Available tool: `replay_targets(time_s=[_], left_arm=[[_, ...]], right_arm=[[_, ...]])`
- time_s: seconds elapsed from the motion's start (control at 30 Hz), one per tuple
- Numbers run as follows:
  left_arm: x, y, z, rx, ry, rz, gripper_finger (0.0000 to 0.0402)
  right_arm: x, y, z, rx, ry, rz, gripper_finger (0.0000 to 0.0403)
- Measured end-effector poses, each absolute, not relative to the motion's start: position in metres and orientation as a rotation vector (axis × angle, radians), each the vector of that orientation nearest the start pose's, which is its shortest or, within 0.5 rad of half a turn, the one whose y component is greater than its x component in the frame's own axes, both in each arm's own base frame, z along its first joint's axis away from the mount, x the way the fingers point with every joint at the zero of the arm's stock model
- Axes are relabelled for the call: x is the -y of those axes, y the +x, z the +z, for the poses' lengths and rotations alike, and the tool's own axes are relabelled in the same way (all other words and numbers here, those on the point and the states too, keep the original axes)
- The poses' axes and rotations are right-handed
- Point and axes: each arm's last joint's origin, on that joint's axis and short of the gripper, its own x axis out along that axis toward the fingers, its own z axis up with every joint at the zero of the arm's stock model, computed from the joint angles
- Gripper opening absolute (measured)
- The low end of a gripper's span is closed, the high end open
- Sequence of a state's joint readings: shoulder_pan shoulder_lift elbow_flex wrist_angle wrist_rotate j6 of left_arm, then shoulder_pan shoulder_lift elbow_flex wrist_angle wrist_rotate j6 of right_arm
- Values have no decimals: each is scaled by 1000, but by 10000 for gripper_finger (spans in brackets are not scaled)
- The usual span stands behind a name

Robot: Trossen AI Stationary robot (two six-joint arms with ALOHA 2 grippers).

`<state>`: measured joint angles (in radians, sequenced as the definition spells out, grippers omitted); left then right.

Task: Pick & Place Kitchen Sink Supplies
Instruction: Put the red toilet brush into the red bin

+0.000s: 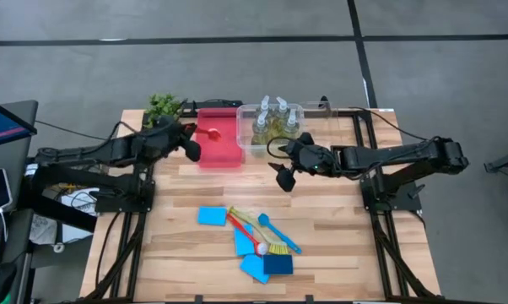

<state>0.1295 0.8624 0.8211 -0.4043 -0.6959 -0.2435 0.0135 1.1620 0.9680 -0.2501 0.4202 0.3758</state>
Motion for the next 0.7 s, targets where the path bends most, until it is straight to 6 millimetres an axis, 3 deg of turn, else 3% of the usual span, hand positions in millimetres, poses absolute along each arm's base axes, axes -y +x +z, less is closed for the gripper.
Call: replay_targets(time_s=[0.2,0.43,0.7], left_arm=[[-73,190,294,-506,-105,794,36],[-103,209,275,-564,-148,696,32],[-120,203,273,-571,-150,759,41]], right_arm=[[15,253,316,-352,281,-502,302],[40,250,316,-337,299,-601,302],[61,246,317,-326,317,-678,302]])
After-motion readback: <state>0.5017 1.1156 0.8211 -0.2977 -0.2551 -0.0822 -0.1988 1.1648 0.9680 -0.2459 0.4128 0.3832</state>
